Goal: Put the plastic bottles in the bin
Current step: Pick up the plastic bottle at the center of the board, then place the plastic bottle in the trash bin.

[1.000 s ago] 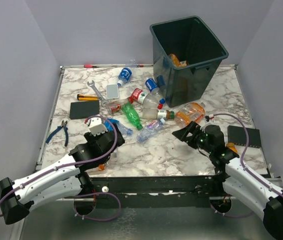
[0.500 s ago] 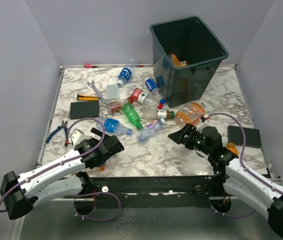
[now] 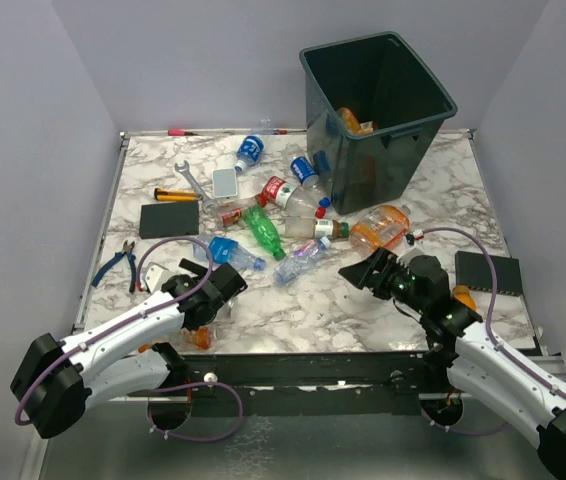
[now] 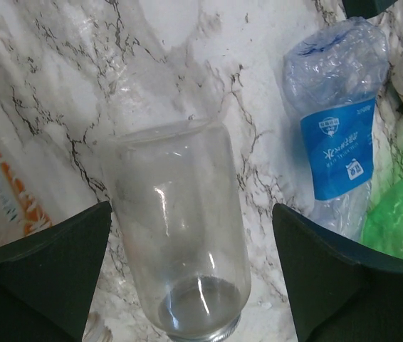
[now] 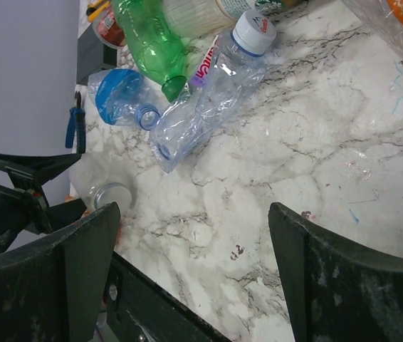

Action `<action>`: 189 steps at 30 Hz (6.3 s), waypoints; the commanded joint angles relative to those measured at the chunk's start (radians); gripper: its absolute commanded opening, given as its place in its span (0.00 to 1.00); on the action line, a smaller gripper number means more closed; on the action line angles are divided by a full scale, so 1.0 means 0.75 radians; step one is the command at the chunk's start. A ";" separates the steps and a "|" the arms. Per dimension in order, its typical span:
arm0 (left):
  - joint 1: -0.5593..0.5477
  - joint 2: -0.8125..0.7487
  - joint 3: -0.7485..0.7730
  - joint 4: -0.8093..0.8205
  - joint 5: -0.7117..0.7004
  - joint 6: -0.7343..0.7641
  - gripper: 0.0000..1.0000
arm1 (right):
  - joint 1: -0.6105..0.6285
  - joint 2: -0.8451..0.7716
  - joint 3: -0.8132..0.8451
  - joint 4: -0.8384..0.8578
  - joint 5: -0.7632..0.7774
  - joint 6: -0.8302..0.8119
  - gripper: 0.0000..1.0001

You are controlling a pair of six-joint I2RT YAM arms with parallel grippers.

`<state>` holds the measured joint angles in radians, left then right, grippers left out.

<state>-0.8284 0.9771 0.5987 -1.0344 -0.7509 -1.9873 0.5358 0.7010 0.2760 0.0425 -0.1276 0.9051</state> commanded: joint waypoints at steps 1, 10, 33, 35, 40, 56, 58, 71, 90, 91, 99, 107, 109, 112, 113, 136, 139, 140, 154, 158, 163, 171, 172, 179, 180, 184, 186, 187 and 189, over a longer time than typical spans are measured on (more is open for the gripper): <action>0.097 0.057 -0.042 0.213 0.085 0.158 0.92 | 0.008 -0.056 0.043 -0.103 0.036 -0.015 0.88; 0.145 0.118 -0.070 0.432 0.129 0.344 0.78 | 0.008 -0.120 0.055 -0.182 0.060 -0.018 0.88; 0.143 -0.613 -0.211 1.180 0.575 1.239 0.40 | 0.420 0.300 0.554 -0.089 -0.194 -0.453 0.89; 0.144 -0.575 -0.138 1.207 0.637 1.420 0.43 | 0.426 0.337 0.597 -0.068 -0.227 -0.458 0.89; 0.143 -0.484 0.048 1.413 0.916 1.845 0.46 | 0.463 0.373 0.617 0.021 -0.249 -0.475 0.90; 0.143 -0.531 -0.065 1.958 1.012 1.664 0.39 | 0.785 0.412 0.408 0.774 0.310 -0.374 1.00; 0.144 -0.555 -0.081 1.970 0.969 1.630 0.39 | 0.785 0.440 0.431 0.780 0.344 -0.379 1.00; 0.143 -0.603 -0.123 1.972 0.968 1.553 0.37 | 0.785 0.614 0.558 0.850 0.310 -0.388 0.96; 0.144 -0.624 -0.167 1.972 0.966 1.526 0.37 | 0.785 0.702 0.613 0.892 0.207 -0.377 0.75; 0.143 -0.627 -0.169 1.972 0.966 1.525 0.37 | 0.785 0.704 0.614 0.894 0.202 -0.378 0.67; 0.143 -0.692 -0.153 1.832 0.920 1.548 0.96 | 0.785 0.599 0.579 0.819 0.187 -0.459 0.03; 0.143 -0.763 0.045 1.455 0.824 1.881 0.99 | 0.785 0.320 0.711 0.123 0.186 -0.643 0.01; 0.143 -0.766 0.122 1.390 0.860 2.117 0.99 | 0.785 0.289 0.812 -0.143 0.186 -0.679 0.01; 0.144 -0.725 0.275 1.216 0.957 2.556 0.99 | 0.783 0.300 1.004 -0.560 0.201 -0.648 0.01; 0.143 -0.703 0.317 1.163 0.989 2.703 0.99 | 0.784 0.309 1.063 -0.690 0.206 -0.623 0.01; 0.072 -0.559 0.146 0.906 1.121 4.485 0.99 | 0.608 0.787 1.656 -1.349 -0.026 -0.589 0.01; 0.044 -0.538 0.139 0.919 1.106 4.537 0.99 | 0.540 0.877 1.705 -1.309 -0.119 -0.628 0.01; 0.037 -0.530 0.138 0.924 1.098 4.551 0.99 | 0.523 0.906 1.726 -1.296 -0.152 -0.637 0.01; -0.021 -0.425 0.039 1.113 1.011 4.601 0.99 | 0.509 1.166 1.944 -1.398 -0.413 -0.804 0.01; -0.035 -0.402 0.039 1.146 0.980 4.601 0.99 | 0.509 1.137 1.887 -1.403 -0.428 -0.820 0.01; -0.057 -0.388 0.032 1.171 0.963 4.560 0.88 | 0.509 1.099 1.860 -1.404 -0.447 -0.832 0.00; -0.074 -0.399 0.011 1.229 0.945 4.487 0.59 | 0.509 1.055 1.831 -1.410 -0.464 -0.835 0.01; -0.075 -0.398 0.011 1.233 0.944 4.483 0.58 | 0.509 1.050 1.829 -1.409 -0.466 -0.834 0.01; -0.086 -0.391 0.008 1.261 0.932 4.472 0.35 | 0.509 1.016 1.841 -1.401 -0.485 -0.824 0.10; -0.087 -0.391 0.005 1.268 0.932 4.468 0.31 | 0.509 1.011 1.841 -1.398 -0.489 -0.821 0.20; -0.094 -0.390 -0.003 1.284 0.928 4.455 0.28 | 0.509 0.991 1.840 -1.393 -0.482 -0.810 0.51; -0.097 -0.389 -0.005 1.289 0.926 4.446 0.28 | 0.509 0.985 1.849 -1.397 -0.463 -0.805 0.65; -0.098 -0.389 -0.005 1.292 0.926 4.441 0.28 | 0.509 0.981 1.860 -1.402 -0.447 -0.801 0.71; -0.100 -0.391 -0.005 1.302 0.924 4.423 0.28 | 0.509 0.971 1.893 -1.414 -0.422 -0.798 0.79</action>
<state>-0.8989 0.6876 0.6071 -0.0849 -0.0372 1.3685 0.9108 1.4830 1.6539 -0.9966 -0.4320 0.3058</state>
